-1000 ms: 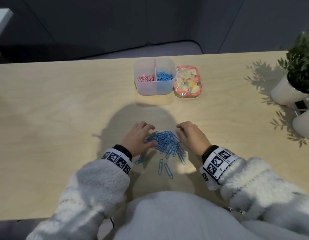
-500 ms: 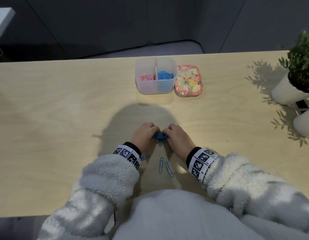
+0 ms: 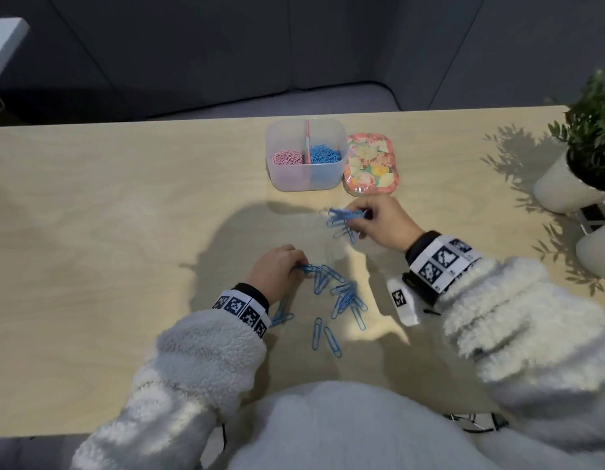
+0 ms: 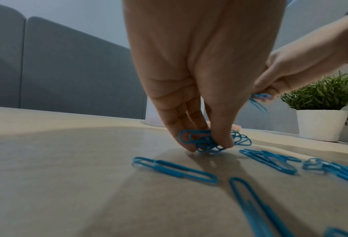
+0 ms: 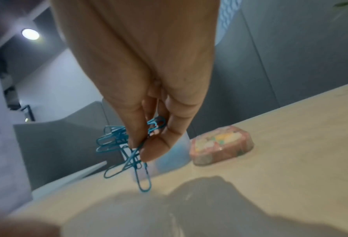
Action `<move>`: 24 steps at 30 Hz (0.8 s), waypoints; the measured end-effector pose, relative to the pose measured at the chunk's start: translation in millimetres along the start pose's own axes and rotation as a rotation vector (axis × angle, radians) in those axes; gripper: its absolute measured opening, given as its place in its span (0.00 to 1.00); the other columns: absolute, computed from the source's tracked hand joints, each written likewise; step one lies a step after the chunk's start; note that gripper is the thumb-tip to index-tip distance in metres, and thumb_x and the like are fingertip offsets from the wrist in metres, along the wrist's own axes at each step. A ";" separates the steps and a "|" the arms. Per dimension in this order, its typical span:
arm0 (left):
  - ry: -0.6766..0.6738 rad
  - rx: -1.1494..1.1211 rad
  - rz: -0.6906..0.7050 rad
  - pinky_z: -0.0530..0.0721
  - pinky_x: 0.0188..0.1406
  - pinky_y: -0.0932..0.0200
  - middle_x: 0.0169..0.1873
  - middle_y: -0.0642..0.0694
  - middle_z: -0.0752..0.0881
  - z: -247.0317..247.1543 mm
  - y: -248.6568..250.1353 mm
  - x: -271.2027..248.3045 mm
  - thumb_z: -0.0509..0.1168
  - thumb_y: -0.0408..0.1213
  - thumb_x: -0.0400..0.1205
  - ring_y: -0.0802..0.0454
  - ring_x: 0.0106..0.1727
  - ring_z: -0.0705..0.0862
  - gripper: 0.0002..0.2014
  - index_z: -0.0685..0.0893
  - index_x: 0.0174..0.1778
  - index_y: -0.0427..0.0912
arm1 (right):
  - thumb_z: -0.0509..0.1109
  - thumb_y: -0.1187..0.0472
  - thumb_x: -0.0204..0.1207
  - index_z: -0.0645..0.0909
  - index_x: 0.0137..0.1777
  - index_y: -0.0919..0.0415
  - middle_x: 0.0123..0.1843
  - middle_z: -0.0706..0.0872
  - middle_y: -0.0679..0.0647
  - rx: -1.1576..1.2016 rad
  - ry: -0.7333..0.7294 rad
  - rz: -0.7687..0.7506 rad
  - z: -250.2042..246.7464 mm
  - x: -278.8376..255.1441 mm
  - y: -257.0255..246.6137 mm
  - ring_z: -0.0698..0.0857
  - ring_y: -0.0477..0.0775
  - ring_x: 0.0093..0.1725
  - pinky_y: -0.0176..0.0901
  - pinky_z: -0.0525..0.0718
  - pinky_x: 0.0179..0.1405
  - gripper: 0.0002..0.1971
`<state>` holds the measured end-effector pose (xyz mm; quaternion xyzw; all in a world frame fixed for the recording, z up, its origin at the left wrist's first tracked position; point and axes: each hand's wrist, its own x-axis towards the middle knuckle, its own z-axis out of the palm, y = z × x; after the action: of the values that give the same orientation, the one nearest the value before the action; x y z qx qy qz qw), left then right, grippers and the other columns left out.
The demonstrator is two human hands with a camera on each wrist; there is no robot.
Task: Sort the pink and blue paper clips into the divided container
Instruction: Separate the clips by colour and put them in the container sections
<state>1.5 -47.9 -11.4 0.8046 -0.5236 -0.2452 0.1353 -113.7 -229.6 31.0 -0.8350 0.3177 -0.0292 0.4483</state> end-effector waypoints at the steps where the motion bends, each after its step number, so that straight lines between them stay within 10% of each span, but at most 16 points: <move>1: 0.000 -0.008 -0.006 0.77 0.51 0.53 0.52 0.40 0.85 -0.7 0.0 0.9 0.62 0.31 0.79 0.41 0.54 0.82 0.10 0.84 0.54 0.38 | 0.71 0.71 0.73 0.85 0.51 0.69 0.32 0.83 0.54 0.035 0.023 0.006 -7.8 12.1 -4.2 0.79 0.36 0.20 0.26 0.80 0.24 0.07; 8: -0.013 -0.040 -0.018 0.75 0.49 0.56 0.52 0.39 0.87 -8.5 -3.9 7.8 0.61 0.32 0.80 0.42 0.54 0.82 0.10 0.83 0.55 0.37 | 0.72 0.69 0.71 0.87 0.46 0.65 0.36 0.85 0.56 -0.060 0.273 0.007 -37.6 95.8 -38.2 0.80 0.33 0.19 0.28 0.79 0.26 0.06; 13: 0.021 -0.051 0.029 0.75 0.49 0.56 0.51 0.38 0.87 -26.4 0.4 25.5 0.63 0.35 0.81 0.41 0.53 0.83 0.09 0.82 0.55 0.37 | 0.72 0.68 0.71 0.85 0.50 0.65 0.53 0.88 0.65 -0.154 0.313 0.166 -31.5 134.1 -52.2 0.88 0.64 0.48 0.57 0.87 0.52 0.08; 22: 0.287 -0.069 0.046 0.75 0.53 0.52 0.53 0.34 0.87 -82.9 29.9 99.9 0.60 0.30 0.80 0.39 0.57 0.82 0.11 0.82 0.57 0.35 | 0.58 0.75 0.76 0.81 0.60 0.71 0.59 0.84 0.63 0.047 0.304 0.116 -23.6 100.8 -48.2 0.88 0.64 0.50 0.39 0.89 0.42 0.16; 24: 0.304 -0.104 -0.026 0.75 0.57 0.50 0.55 0.34 0.85 -91.5 36.7 122.2 0.59 0.30 0.81 0.38 0.59 0.80 0.13 0.80 0.60 0.35 | 0.56 0.75 0.77 0.82 0.57 0.72 0.55 0.86 0.66 0.126 0.357 0.049 -25.8 78.4 -40.3 0.87 0.65 0.50 0.51 0.88 0.51 0.15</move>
<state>62.6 -177.8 52.2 0.8312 -0.4731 -0.1493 0.2512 -39.5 -276.2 58.8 -0.7791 0.4097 -0.1857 0.4367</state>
